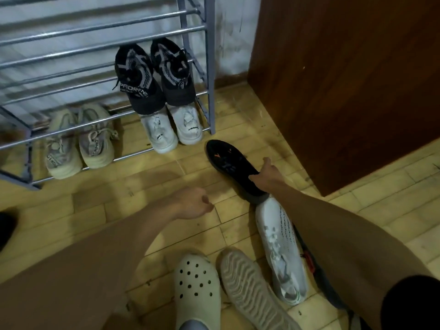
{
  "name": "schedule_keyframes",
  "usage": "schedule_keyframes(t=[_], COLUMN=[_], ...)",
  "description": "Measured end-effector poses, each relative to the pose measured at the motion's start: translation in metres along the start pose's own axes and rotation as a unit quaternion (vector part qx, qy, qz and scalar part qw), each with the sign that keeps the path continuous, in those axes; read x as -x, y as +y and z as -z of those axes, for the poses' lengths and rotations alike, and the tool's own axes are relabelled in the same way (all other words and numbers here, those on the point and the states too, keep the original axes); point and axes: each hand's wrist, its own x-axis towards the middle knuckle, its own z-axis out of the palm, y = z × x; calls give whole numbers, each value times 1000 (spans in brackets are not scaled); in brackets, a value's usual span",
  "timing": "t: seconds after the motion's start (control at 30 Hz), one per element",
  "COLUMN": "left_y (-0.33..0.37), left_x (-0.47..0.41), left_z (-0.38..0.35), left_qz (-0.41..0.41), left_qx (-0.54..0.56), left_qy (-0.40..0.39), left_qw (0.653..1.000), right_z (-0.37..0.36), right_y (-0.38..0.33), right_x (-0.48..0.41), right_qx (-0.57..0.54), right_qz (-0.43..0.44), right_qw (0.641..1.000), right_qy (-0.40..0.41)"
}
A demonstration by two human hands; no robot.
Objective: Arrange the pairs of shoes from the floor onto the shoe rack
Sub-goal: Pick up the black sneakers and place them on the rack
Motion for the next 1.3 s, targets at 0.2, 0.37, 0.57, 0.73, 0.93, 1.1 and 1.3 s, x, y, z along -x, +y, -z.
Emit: schedule_keyframes(t=[0.2, 0.37, 0.57, 0.73, 0.93, 1.1, 1.3], left_y=[-30, -32, -11, 3, 11, 1, -41], left_x=[0, 5, 29, 74, 152, 226, 321], left_z=[-10, -8, 7, 39, 82, 112, 123], left_qz=[17, 32, 30, 27, 29, 2, -49], left_qx=[9, 69, 42, 39, 104, 284, 423], left_qy=[28, 73, 66, 100, 171, 275, 466], left_qw=[999, 994, 997, 994, 979, 918, 775], right_z=[-11, 5, 32, 59, 90, 103, 92], right_y=[0, -12, -45, -74, -132, -209, -298], right_x=[-18, -5, 39, 85, 155, 228, 326], right_qx=[-150, -145, -146, -142, -138, -206, -158], right_qz=[-152, -127, -48, 33, 198, 318, 459], right_qw=[976, 973, 971, 969, 952, 909, 868], right_qy=[-51, -126, -185, -201, -190, -174, -103])
